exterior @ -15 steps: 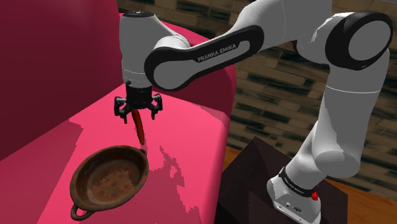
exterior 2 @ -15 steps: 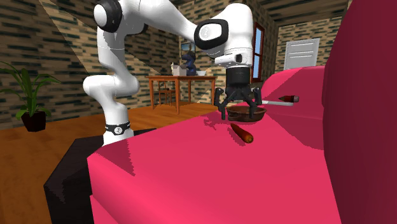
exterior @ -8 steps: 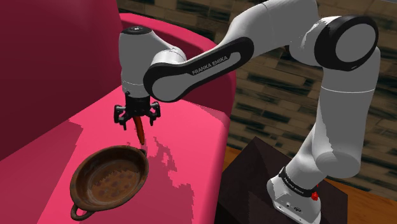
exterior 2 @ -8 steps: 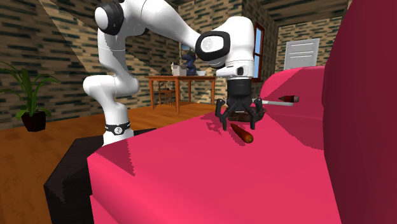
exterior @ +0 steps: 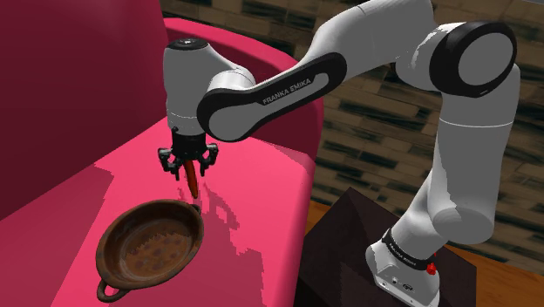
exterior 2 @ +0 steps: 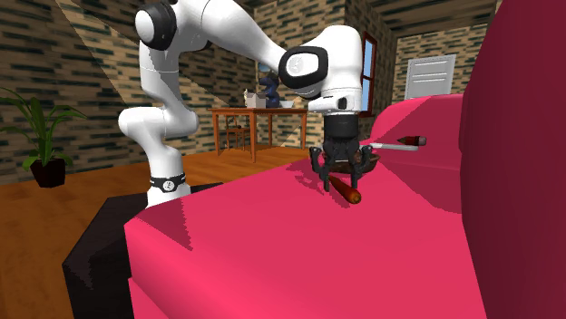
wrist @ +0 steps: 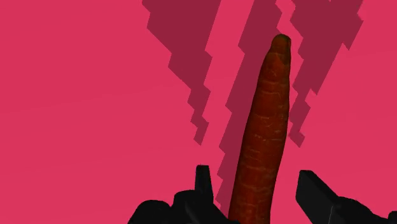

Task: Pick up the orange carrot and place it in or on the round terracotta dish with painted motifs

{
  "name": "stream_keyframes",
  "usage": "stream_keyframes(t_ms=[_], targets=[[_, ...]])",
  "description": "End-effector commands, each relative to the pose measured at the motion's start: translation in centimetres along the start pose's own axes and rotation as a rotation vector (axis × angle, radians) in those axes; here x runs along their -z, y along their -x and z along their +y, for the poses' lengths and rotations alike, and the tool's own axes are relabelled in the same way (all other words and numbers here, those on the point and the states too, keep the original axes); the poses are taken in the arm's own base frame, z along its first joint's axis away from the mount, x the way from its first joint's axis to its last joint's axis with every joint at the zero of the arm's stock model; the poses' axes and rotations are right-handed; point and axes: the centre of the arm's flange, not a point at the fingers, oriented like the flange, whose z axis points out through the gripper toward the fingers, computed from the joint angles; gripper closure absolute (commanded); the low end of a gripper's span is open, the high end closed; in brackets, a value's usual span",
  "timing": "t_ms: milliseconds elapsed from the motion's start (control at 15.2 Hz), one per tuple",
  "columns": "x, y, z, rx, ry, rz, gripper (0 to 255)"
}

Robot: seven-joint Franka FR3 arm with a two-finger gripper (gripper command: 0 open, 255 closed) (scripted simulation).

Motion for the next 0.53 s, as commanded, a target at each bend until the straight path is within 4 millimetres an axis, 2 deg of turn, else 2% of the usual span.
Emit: stream_keyframes(t_ms=[0, 462], targets=[[0.00, 0.00, 0.00, 0.000, 0.000, 0.000, 255], [0.07, -0.01, -0.06, 0.000, 0.000, 0.000, 255]])
